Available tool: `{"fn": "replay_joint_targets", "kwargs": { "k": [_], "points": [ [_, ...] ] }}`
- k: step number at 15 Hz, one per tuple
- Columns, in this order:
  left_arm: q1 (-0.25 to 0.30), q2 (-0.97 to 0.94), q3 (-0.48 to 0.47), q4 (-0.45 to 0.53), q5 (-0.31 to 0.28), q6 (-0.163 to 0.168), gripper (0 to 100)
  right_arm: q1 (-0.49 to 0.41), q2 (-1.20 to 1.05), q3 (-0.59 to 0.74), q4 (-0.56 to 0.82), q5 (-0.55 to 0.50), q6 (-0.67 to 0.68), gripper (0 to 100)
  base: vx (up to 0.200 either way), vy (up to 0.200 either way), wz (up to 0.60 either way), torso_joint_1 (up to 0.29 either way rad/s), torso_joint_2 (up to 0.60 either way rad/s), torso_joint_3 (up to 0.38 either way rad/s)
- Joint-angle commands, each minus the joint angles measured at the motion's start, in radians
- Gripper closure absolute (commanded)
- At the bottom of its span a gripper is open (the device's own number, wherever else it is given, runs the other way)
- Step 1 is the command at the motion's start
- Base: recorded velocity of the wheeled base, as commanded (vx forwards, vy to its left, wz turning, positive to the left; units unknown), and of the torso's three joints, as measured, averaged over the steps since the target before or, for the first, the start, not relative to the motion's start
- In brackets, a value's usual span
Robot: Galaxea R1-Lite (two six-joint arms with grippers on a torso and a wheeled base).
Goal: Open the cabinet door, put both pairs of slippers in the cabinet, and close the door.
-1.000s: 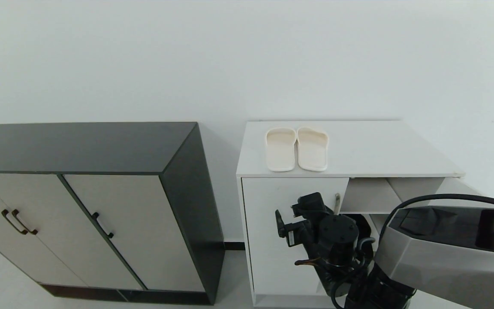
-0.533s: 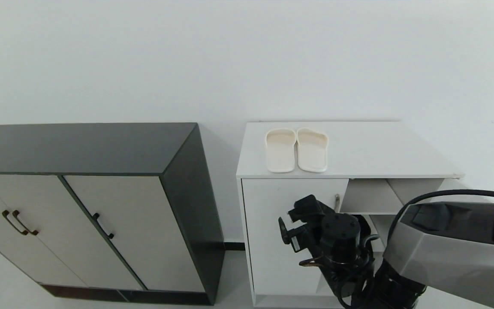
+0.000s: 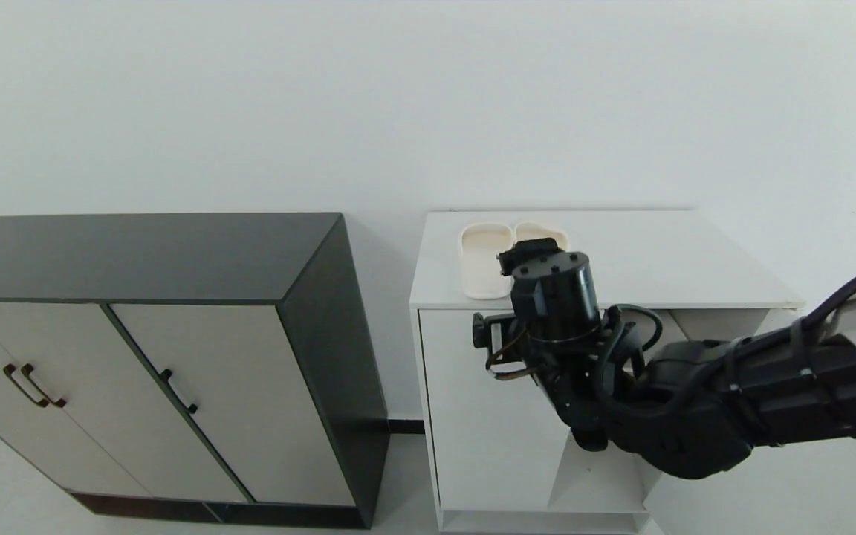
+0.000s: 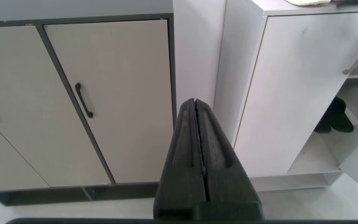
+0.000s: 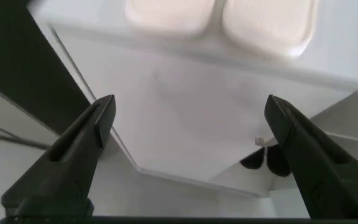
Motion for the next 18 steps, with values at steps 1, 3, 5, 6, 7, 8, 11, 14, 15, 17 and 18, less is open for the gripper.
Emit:
{"fn": "replay_joint_targets", "kwargs": {
  "k": [1,3,5,6,7,8,11,14,15,17,18],
  "points": [
    [0.0,0.0,0.0,0.0,0.0,0.0,100,-0.01,-0.017,-0.091,0.034,-0.016,0.029,0,0.0,0.0,0.0,0.0,0.0,0.0],
    [0.0,0.001,0.0,0.0,0.0,0.0,100,-0.03,-0.013,-0.102,0.034,-0.058,0.028,0,0.0,0.0,0.0,0.0,0.0,0.0],
    [0.0,0.0,0.0,0.0,0.0,0.0,100,-0.038,-0.013,-0.1,0.029,-0.061,0.028,0,0.0,0.0,0.0,0.0,0.0,0.0],
    [0.0,0.0,0.0,0.0,0.0,-0.002,100,-0.047,-0.011,-0.094,0.029,-0.062,0.023,0,0.2,0.0,0.0,0.002,0.0,0.002],
    [0.0,0.0,0.0,0.0,0.002,-0.005,100,-0.05,-0.003,-0.094,0.029,-0.062,0.023,0,0.2,0.0,0.0,-0.002,0.01,0.002],
    [0.0,0.001,0.0,0.0,0.0,-0.006,100,-0.052,0.0,-0.094,0.026,-0.062,0.023,0,0.2,0.0,0.0,-0.002,0.0,0.007],
    [0.0,0.001,0.0,0.0,0.0,-0.006,100,-0.059,0.006,-0.094,0.017,-0.061,0.023,0,0.2,0.0,0.0,0.002,0.0,-0.001],
    [0.0,0.0,0.0,0.0,0.0,-0.006,100,-0.062,0.029,-0.093,0.005,-0.061,0.023,0,0.2,0.0,0.0,0.002,0.0,0.001],
    [0.0,0.0,0.0,0.0,0.0,-0.006,100,-0.062,0.036,-0.091,0.0,-0.061,0.023,0,0.2,0.0,0.0,0.007,0.0,0.002],
    [0.0,0.0,0.0,0.0,0.003,-0.011,100,-0.059,0.049,-0.076,-0.001,-0.061,0.023,0,0.1,0.0,0.0,0.009,0.0,0.001],
    [0.0,0.0,0.0,0.0,0.003,-0.012,100,-0.058,0.059,-0.076,-0.001,-0.059,0.024,0,0.0,0.0,0.0,0.0,0.0,0.0]
  ]
}}
